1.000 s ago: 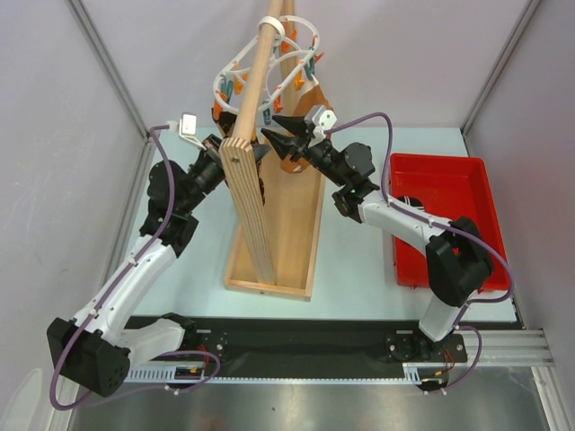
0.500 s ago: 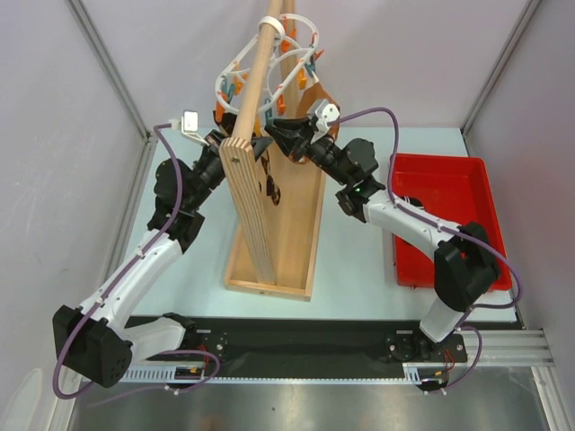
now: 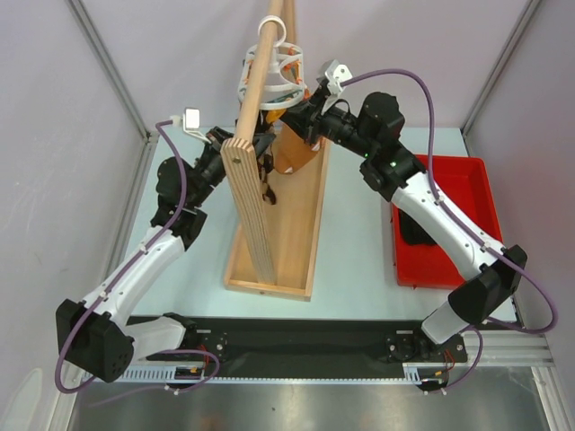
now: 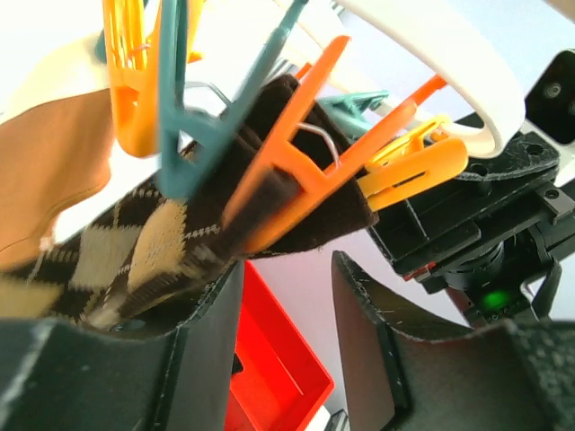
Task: Clip the socks to the hanger
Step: Rotate the hanger.
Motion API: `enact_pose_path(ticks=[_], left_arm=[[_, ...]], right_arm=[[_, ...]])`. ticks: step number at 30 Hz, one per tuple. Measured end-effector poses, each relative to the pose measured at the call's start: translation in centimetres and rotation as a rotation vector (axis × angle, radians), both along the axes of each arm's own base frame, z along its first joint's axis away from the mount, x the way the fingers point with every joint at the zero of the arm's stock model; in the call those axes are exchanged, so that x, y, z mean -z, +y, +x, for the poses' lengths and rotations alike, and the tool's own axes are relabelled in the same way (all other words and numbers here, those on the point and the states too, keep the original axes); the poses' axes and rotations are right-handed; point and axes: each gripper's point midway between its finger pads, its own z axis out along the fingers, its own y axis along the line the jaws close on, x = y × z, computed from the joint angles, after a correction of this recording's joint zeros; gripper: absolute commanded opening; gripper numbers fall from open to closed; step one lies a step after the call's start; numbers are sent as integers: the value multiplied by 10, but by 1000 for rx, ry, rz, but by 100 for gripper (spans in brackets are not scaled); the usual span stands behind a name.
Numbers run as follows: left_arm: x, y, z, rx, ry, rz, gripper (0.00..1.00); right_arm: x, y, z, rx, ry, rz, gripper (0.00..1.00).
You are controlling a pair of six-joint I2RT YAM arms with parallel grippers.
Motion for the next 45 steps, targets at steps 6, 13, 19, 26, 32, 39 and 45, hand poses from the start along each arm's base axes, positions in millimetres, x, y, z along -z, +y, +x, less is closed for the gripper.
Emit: enact_pose_path(ticks=[6, 13, 19, 26, 32, 39, 45], left_arm=[[0, -5, -2, 34, -8, 3, 48], [6, -4, -6, 35, 20, 27, 50], [2, 3, -20, 24, 10, 57, 50], [2, 17, -40, -10, 9, 105, 55], [8, 40, -61, -93, 21, 166, 60], [23, 76, -80, -242, 72, 262, 61], [29, 104, -107, -325, 78, 307, 61]], right_arm=[[16, -8, -4, 6, 40, -42, 20], [74, -11, 4, 48, 147, -72, 49], [99, -22, 13, 89, 200, -70, 51], [84, -61, 30, 153, 155, -26, 63], [74, -107, 65, 226, 54, -27, 77], [108, -142, 129, 242, 32, -44, 87], [152, -124, 164, 88, 52, -78, 90]])
